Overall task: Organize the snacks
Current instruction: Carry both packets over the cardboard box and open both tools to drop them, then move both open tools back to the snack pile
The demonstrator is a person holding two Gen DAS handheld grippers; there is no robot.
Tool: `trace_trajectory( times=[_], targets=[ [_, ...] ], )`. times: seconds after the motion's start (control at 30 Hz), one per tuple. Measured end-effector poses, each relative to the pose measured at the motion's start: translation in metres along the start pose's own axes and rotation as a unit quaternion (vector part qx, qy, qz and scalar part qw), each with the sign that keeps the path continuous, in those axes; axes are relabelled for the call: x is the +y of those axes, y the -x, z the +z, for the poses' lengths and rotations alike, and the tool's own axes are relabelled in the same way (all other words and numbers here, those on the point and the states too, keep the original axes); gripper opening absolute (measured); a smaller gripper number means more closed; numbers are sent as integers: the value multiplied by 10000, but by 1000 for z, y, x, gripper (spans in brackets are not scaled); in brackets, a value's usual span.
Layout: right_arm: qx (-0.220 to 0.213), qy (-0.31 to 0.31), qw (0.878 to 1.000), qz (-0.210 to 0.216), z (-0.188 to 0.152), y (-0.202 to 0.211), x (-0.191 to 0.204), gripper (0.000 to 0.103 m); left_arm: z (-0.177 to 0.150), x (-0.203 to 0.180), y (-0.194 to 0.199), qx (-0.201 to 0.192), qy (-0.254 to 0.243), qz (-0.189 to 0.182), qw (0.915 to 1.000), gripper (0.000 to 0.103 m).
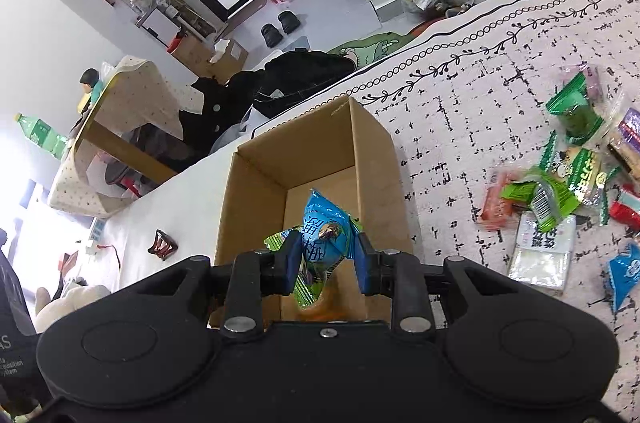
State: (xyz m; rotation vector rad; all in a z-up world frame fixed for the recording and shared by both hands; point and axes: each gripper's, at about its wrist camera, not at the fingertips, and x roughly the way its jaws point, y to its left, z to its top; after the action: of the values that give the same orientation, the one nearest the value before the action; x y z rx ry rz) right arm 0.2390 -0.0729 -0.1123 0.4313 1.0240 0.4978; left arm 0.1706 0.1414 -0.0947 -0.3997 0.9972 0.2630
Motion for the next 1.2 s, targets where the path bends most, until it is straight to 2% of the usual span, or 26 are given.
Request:
trace_trajectory(
  times=[0.17,0.3,0.37,0.47,0.53,0.63,0.87,1.03,1.2],
  targets=[
    [-19,-63,9999,140,0,-1,5,34,-1,5,7,-61,101,33,9999,59],
    [-101,-73,9997,213,-1,8,4,48,-1,9,15,-73,193,35,9998,65],
    [-173,-77,9997,161,-2,15,1,51,-1,7,18,-79,205,57,9997,74],
    [-300,-74,9995,76,-3,30,-5,59,-5,2,21,-37,190,70,9998,78],
    [-396,-82,9992,1,-3,39,-11,70,-8,-3,25,-38,146,18,9999,81],
    [-533,-68,9984,-158,-6,54,-21,80,-16,-12,28,-52,80,-2,10000,85],
    [-732,-152,9963,-427,-11,86,-46,94,-29,-39,43,-203,-141,-152,9996,103],
    [-849,-102,9944,-619,-14,105,-59,102,-39,-58,53,-282,-272,-290,9988,103],
    [-1001,-123,9919,-771,-16,122,-76,103,-49,-76,58,-309,-417,-410,9978,103]
  ],
)
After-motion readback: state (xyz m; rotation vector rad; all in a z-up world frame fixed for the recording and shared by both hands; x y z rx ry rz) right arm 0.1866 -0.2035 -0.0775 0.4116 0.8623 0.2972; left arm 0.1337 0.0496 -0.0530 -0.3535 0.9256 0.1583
